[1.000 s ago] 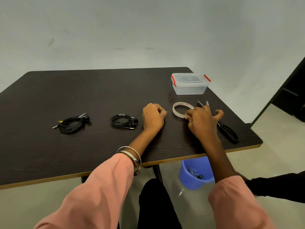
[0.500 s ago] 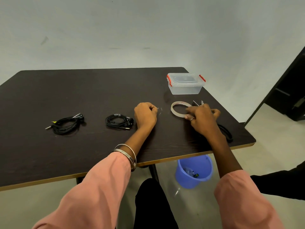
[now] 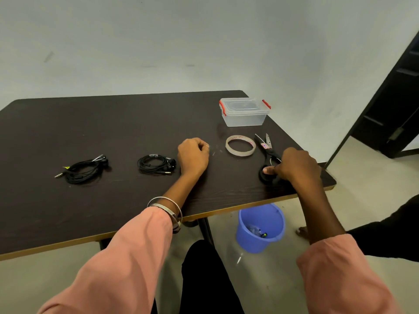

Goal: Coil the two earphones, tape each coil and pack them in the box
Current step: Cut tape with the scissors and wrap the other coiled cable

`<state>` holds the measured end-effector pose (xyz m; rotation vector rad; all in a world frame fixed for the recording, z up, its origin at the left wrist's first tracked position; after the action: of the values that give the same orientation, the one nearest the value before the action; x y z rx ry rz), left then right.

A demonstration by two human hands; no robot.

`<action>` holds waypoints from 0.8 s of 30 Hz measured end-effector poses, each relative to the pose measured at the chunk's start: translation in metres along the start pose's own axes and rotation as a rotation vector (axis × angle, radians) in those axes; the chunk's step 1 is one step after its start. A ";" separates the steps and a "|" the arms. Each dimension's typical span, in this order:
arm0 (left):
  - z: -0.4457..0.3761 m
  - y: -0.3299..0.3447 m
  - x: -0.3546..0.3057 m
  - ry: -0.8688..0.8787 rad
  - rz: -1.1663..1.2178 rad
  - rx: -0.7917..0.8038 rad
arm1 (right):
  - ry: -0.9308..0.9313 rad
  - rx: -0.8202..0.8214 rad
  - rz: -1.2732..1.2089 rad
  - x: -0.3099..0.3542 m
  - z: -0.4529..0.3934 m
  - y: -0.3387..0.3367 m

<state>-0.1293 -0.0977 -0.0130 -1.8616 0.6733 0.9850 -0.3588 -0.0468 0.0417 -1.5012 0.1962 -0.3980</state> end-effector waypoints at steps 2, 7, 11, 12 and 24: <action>0.001 -0.001 -0.001 0.009 -0.010 0.003 | 0.004 -0.014 0.002 0.002 -0.001 -0.001; 0.004 -0.004 -0.005 0.047 -0.048 -0.012 | -0.008 -0.069 -0.023 -0.001 -0.003 -0.010; 0.010 -0.004 -0.010 0.127 -0.130 -0.036 | -0.037 -0.136 -0.155 -0.004 -0.004 -0.021; 0.011 -0.003 -0.012 0.152 -0.152 -0.038 | -0.047 -0.150 -0.192 -0.003 -0.004 -0.025; 0.015 -0.004 -0.015 0.233 -0.204 -0.065 | -0.524 -0.158 0.482 0.029 0.031 -0.075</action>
<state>-0.1395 -0.0819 -0.0029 -2.0767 0.5782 0.6729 -0.3306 -0.0310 0.1219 -1.6008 0.1672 0.4044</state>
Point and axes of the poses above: each hand's wrist, its own z-axis away from the middle knuckle, its own y-axis out of the palm, x = y × z, the point moved 3 cm from there along -z, towards the middle knuckle, and after that the axes turned 4 degrees about z, right-handed, at the moved point
